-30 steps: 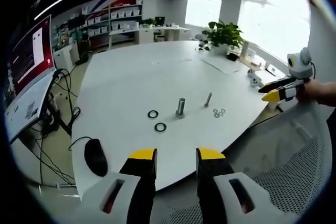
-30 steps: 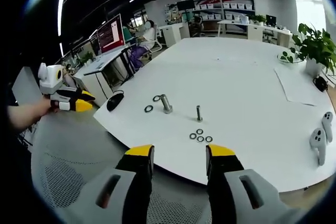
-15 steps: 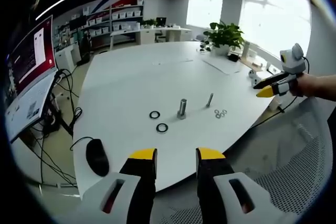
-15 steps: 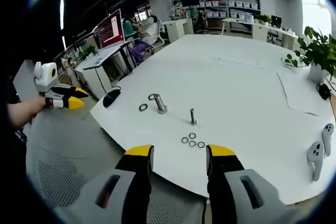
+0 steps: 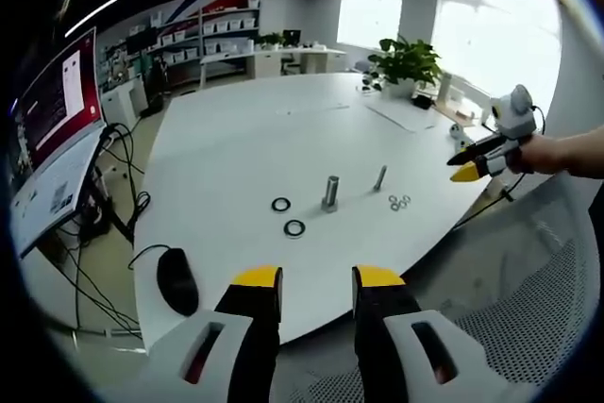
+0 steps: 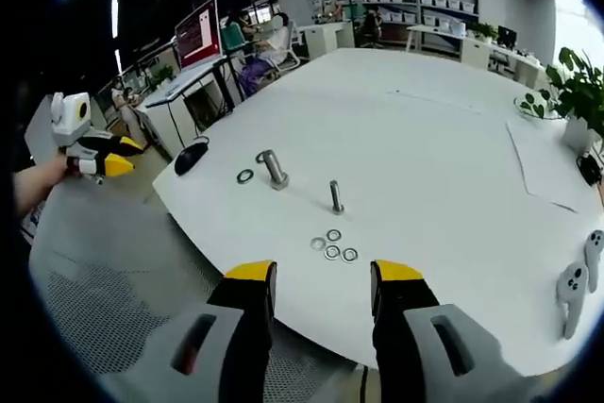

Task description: Place the washer onto the threaded stud by aligning its center hole with the stud, sliding it down to the base, and recovering from edge contact or off-axis alignment until the washer reaches the visible bottom stop.

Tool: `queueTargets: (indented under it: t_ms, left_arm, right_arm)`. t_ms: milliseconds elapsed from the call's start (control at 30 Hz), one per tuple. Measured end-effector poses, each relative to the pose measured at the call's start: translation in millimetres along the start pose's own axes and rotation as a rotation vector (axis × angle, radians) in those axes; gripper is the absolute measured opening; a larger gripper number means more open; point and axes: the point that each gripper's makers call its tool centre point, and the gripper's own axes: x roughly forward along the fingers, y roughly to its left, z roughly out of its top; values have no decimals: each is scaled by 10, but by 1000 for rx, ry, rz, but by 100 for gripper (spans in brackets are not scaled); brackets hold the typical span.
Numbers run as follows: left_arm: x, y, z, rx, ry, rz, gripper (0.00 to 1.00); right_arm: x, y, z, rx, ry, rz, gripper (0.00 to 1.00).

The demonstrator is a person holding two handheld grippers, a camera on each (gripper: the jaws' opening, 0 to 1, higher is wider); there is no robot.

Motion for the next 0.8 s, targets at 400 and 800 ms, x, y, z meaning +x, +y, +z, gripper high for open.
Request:
queueTargets:
  t_ms: [400, 800]
  left_arm:
    - [4, 15, -10, 1, 7, 9, 27]
    - [15, 23, -35, 2, 22, 12, 28]
  right_arm:
    - [211, -159, -59, -12, 38, 6, 41]
    - [389, -257, -129, -69, 70, 10, 39]
